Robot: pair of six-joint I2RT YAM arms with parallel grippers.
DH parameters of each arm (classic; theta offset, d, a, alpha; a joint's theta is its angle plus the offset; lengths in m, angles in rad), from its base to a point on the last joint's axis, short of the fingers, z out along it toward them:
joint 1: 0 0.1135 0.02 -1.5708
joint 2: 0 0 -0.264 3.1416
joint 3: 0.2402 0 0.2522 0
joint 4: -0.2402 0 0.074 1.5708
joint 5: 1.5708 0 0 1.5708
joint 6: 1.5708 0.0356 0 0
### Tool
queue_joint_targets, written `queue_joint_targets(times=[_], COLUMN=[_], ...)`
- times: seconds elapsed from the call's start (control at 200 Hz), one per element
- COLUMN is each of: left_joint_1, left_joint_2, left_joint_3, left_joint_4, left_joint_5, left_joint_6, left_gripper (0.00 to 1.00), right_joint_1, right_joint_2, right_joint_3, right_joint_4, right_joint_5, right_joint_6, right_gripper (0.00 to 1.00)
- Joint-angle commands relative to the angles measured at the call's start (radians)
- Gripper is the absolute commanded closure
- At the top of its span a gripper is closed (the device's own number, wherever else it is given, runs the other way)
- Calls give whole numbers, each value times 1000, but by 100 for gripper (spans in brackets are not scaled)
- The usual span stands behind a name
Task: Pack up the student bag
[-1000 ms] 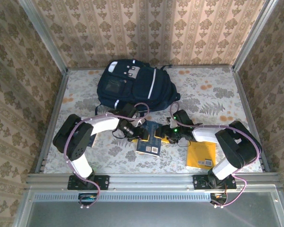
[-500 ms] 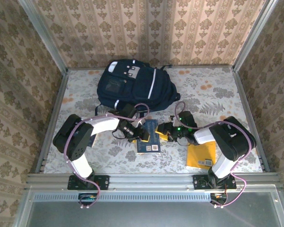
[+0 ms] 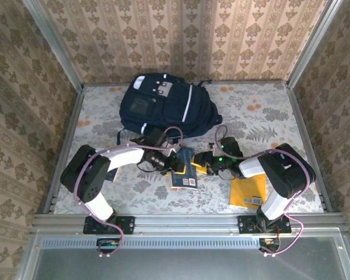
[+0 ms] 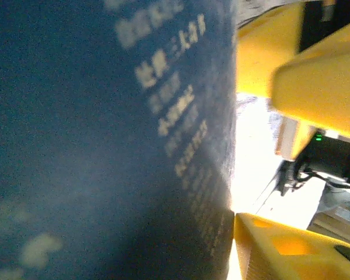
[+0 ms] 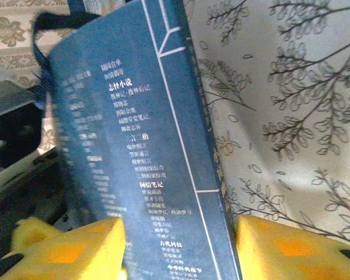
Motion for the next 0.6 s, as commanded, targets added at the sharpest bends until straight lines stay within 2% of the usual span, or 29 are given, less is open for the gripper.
queue_joint_targets(times=[0.0,0.345,0.405,0.595], left_joint_1=[-12,-3,3,35], left_joint_2=[-69,-177,-186,-189], left_joint_3=[3,-16,-14,-19], left_joint_4=[129,206,191,149], left_joint_5=[109,152,145,115], left_joint_6=[-24,-64,-55,-54], left_gripper=[52,54,54,49], right_joint_1=[22,20,19,18], right_joint_2=[-19,-157,-184,-297], right_joint_3=[26,43,43,50], right_joint_4=[97,21,26,-53], right_joint_5=[-107,-88,-82,-37], right_joint_6=[13,21,36,18], right_gripper=[46,46,54,92])
